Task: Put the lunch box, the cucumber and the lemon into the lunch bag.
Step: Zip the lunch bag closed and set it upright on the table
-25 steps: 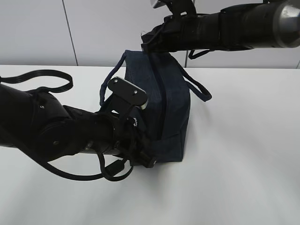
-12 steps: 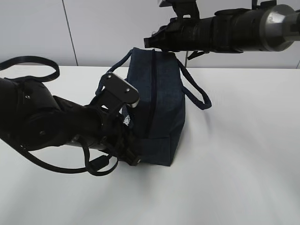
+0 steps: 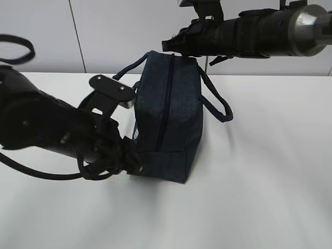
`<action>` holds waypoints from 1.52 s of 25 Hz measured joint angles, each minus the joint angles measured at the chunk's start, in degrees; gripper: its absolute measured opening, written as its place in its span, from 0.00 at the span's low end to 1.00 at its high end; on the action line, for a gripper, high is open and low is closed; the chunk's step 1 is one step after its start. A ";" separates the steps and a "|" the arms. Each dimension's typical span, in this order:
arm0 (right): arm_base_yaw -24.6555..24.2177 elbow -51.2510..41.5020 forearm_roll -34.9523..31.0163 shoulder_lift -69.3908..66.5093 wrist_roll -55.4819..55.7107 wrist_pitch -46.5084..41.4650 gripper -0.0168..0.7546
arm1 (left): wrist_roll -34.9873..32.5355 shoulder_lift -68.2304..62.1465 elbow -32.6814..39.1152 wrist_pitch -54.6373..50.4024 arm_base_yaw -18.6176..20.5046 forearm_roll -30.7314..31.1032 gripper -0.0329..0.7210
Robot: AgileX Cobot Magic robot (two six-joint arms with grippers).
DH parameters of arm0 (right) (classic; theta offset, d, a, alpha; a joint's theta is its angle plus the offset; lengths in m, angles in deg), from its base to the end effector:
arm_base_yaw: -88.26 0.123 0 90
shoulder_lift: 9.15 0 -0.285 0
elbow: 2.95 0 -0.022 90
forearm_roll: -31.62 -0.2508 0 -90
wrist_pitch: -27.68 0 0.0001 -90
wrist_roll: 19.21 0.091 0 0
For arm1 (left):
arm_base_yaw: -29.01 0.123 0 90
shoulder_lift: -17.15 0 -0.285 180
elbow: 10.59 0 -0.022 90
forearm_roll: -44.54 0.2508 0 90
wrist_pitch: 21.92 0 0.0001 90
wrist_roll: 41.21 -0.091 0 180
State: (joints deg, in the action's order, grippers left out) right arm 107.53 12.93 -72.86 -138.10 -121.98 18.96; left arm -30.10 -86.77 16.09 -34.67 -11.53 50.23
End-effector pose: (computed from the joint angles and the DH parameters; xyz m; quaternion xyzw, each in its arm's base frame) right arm 0.4700 0.1786 0.2346 -0.1655 0.8055 0.1634 0.5451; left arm 0.2503 -0.2114 0.1801 0.2819 0.9062 -0.1137 0.2938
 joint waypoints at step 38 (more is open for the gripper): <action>0.00 0.09 -0.02 0.00 1.23 0.11 0.02 | -8.02 -27.76 -65.89 -52.76 11.94 -17.76 0.52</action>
State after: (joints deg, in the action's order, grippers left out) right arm 107.53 13.02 -72.89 -138.10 -120.75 19.07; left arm -38.12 -114.53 -49.80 -87.43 0.41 32.47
